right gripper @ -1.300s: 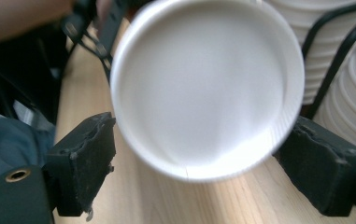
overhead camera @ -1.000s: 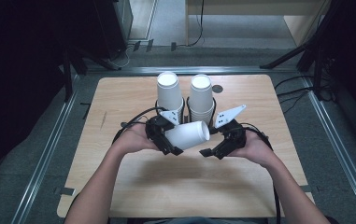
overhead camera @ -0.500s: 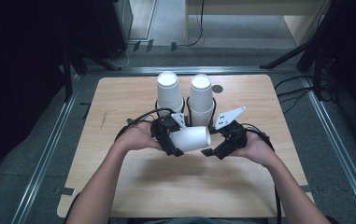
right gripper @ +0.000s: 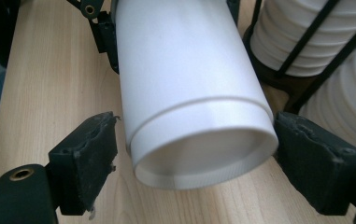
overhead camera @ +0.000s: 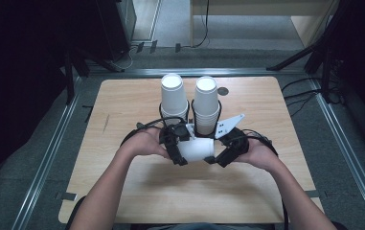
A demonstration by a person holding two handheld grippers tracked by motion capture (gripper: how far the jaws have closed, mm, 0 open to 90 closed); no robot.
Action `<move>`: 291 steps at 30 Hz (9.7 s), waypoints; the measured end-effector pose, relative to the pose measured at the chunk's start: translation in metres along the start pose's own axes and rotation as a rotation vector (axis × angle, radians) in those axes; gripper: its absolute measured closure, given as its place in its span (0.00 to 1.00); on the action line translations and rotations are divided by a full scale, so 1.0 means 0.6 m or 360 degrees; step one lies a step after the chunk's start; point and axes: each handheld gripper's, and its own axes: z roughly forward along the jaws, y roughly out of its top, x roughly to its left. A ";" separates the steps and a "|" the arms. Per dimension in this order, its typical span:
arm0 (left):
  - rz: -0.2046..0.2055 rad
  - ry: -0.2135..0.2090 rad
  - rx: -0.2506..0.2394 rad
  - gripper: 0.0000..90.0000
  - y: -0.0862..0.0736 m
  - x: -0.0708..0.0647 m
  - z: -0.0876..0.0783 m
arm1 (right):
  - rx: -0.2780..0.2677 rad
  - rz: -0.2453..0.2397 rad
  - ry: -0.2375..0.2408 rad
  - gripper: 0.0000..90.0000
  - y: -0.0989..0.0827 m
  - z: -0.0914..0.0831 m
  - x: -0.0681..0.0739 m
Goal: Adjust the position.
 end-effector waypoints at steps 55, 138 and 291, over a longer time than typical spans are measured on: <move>0.0021 -0.0118 -0.0701 0.00 -0.029 -0.012 -0.039 | -0.0088 -0.0053 0.0092 0.24 0.013 0.003 0.013; -0.0098 -0.0105 -0.0130 0.12 0.021 0.011 -0.046 | -0.0012 0.0027 -0.0043 0.18 0.001 0.036 0.003; -0.0076 -0.0021 -0.0782 0.00 -0.012 -0.018 -0.058 | -0.0247 0.0098 0.0106 0.24 -0.001 0.030 0.004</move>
